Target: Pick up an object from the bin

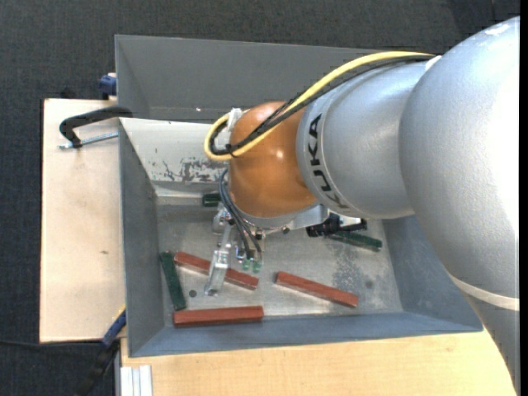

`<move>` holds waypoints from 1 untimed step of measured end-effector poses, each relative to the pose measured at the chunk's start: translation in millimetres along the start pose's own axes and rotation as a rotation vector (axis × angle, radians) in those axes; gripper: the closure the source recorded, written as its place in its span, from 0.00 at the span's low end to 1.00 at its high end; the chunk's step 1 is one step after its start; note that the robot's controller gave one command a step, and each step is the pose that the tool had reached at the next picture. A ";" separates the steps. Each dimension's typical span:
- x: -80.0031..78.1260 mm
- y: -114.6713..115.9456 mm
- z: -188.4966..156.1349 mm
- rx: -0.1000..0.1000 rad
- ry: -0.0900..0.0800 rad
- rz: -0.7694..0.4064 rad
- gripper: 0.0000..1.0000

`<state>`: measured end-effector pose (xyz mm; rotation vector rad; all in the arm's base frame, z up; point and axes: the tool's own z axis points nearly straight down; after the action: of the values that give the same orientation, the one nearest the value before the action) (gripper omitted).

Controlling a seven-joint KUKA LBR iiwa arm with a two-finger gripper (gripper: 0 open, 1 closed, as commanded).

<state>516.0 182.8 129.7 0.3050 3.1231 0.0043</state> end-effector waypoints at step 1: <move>2.6 7.8 56.9 0.001 0.004 0.051 0.00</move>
Offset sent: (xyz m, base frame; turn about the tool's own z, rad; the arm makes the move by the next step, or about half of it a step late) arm -0.0050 -0.0081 -0.0597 0.1009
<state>515.2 191.1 72.9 0.3857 3.1180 0.0032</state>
